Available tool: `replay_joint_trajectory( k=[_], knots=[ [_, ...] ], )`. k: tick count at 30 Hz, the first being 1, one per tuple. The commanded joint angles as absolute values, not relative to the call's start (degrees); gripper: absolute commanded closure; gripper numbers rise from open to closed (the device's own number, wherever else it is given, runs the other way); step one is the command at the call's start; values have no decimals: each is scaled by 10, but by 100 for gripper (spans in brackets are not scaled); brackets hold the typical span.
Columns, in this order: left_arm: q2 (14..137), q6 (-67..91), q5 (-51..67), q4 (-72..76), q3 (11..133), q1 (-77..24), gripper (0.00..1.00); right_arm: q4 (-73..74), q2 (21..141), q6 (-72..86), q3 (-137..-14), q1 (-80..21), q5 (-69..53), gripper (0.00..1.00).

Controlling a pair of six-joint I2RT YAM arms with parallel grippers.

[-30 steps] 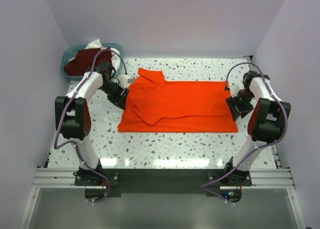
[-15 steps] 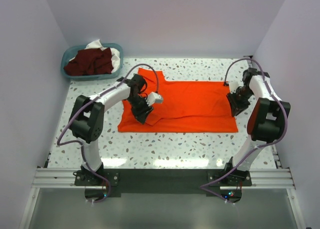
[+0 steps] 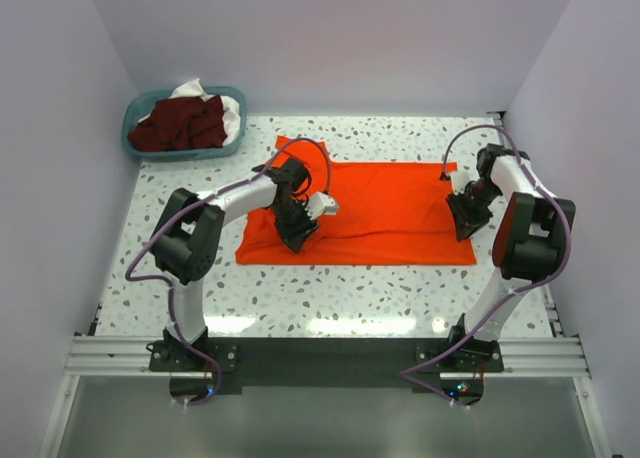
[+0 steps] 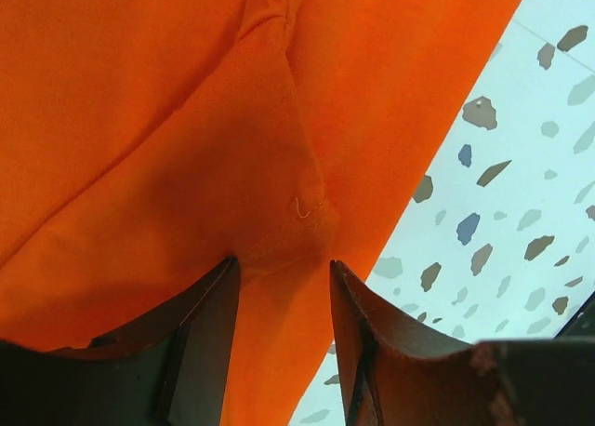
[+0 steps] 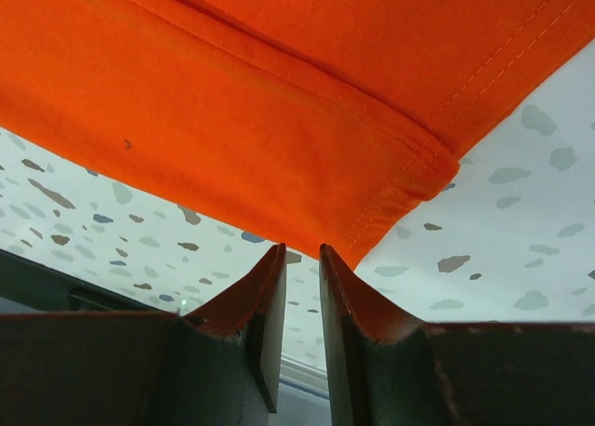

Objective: Fold and stack the t-shirts
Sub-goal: Fold the tshirt

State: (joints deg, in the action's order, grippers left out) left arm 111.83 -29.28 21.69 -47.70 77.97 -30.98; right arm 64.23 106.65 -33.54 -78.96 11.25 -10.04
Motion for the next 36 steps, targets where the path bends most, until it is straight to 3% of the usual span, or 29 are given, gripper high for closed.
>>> replay_joint_trajectory(
  k=[1,5,7,14,16,21,27,30,31,34,36],
  knots=[
    [1125,-265,206,-437,788,-317,51,632,1072,-330,-792,112,-105,75],
    [1129,-261,197,-428,788,-323,53,629,1072,-331,-789,112,-103,75],
    [1128,-258,191,-424,781,-325,60,630,1073,-331,-788,112,-103,75],
    [1118,-264,182,-438,783,-326,95,625,1074,-334,-783,112,-96,76],
    [1112,-268,178,-444,793,-326,100,624,1073,-335,-780,112,-94,76],
    [1084,-281,172,-464,816,-326,100,626,1064,-338,-778,112,-102,77],
    [1061,-240,239,-458,848,-264,100,619,1011,-312,-790,88,-227,76],
    [1047,-180,298,-433,842,-186,89,520,943,-253,-769,41,-292,70],
    [1044,-172,321,-425,836,-167,80,493,933,-239,-761,5,-306,69],
    [1053,-139,364,-424,826,-116,69,378,909,-193,-726,-101,-299,61],
    [1067,-117,390,-432,820,-90,67,337,913,-189,-719,-154,-282,59]
  ],
)
